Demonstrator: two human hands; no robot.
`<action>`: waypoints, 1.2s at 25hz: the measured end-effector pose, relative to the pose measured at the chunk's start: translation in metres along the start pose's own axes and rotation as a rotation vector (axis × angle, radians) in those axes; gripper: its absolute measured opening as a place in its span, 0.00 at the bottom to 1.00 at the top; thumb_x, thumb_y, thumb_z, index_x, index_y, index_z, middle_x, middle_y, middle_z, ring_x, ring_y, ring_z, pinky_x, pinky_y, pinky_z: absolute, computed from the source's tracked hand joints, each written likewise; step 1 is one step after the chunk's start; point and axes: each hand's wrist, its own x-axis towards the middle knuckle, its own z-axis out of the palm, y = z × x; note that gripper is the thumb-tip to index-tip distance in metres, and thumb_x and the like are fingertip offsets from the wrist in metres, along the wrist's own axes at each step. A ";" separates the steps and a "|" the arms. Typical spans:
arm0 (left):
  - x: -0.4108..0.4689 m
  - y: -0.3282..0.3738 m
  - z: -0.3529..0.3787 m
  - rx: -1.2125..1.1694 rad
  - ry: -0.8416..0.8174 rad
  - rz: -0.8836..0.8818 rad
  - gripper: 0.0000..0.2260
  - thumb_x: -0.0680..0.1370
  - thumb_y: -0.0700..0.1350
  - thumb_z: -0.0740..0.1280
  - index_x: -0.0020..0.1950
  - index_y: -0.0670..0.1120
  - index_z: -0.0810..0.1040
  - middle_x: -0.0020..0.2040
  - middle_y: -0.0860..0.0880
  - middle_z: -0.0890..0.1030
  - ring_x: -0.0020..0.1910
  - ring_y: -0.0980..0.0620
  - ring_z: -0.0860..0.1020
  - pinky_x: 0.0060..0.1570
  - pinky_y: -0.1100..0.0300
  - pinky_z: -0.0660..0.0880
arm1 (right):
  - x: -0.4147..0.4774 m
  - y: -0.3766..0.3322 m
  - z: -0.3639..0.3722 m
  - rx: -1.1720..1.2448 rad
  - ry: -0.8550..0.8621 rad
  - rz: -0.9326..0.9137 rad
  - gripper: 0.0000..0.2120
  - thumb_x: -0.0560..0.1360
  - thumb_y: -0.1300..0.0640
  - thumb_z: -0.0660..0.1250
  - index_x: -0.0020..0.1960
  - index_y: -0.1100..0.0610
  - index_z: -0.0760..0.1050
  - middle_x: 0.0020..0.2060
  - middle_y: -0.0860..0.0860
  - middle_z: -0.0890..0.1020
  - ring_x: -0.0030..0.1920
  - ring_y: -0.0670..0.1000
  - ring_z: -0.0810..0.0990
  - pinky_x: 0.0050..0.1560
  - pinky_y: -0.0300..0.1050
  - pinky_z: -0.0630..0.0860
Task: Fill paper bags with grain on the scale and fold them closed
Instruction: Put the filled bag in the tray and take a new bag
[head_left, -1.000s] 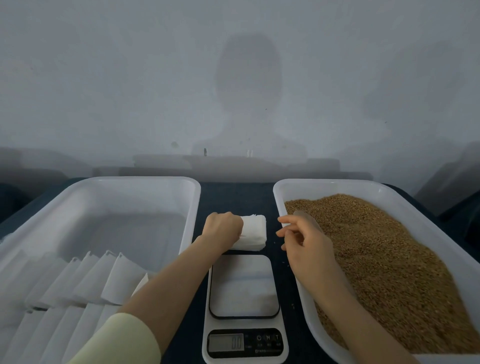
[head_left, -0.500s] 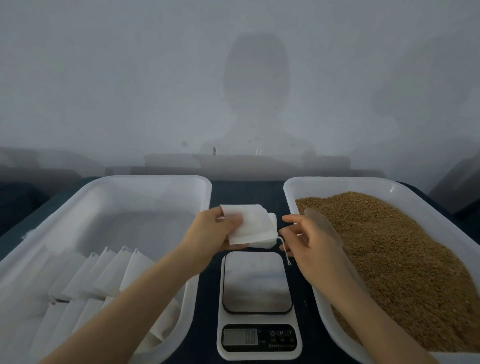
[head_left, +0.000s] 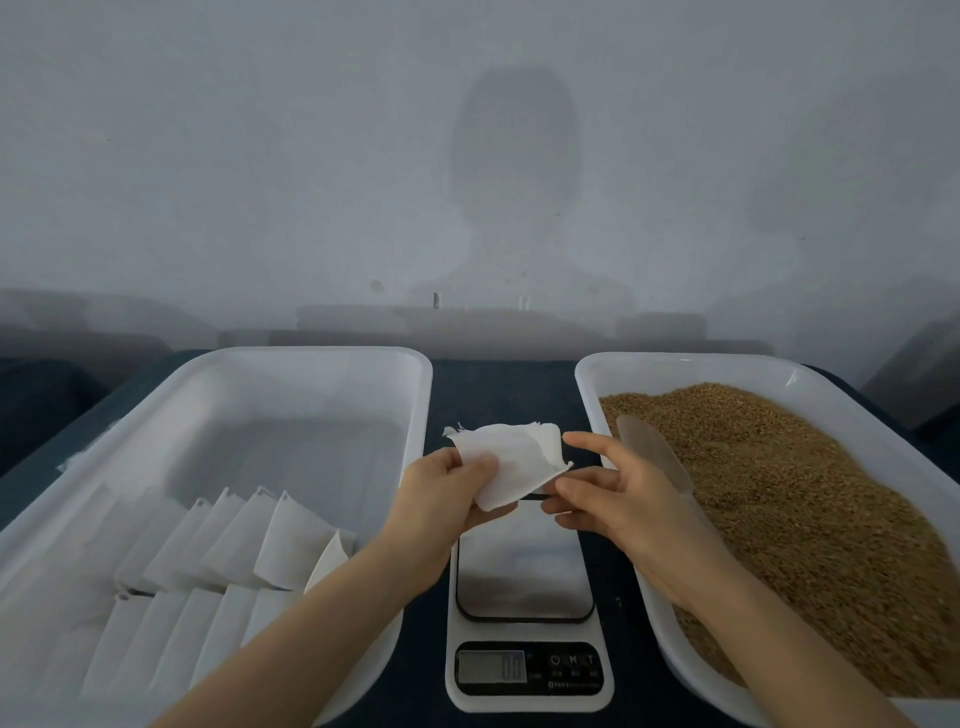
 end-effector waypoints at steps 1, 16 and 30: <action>-0.001 0.000 0.001 0.010 0.019 0.026 0.07 0.79 0.40 0.64 0.57 0.43 0.77 0.53 0.46 0.81 0.52 0.47 0.81 0.49 0.52 0.81 | 0.000 0.000 0.001 0.016 0.005 0.015 0.23 0.74 0.59 0.69 0.66 0.50 0.67 0.43 0.52 0.85 0.45 0.52 0.85 0.43 0.41 0.80; -0.001 -0.006 0.004 0.071 0.049 0.144 0.10 0.78 0.44 0.66 0.59 0.46 0.76 0.54 0.48 0.82 0.52 0.50 0.81 0.52 0.51 0.80 | 0.003 0.002 0.003 0.075 0.036 0.088 0.22 0.73 0.65 0.69 0.63 0.49 0.69 0.40 0.54 0.85 0.43 0.53 0.85 0.42 0.43 0.81; -0.006 -0.018 0.008 0.762 -0.139 0.667 0.07 0.74 0.47 0.73 0.51 0.50 0.84 0.40 0.65 0.78 0.44 0.71 0.76 0.43 0.78 0.70 | 0.001 0.001 0.001 -0.032 0.157 -0.004 0.21 0.72 0.60 0.71 0.60 0.45 0.68 0.36 0.52 0.85 0.39 0.49 0.85 0.39 0.38 0.80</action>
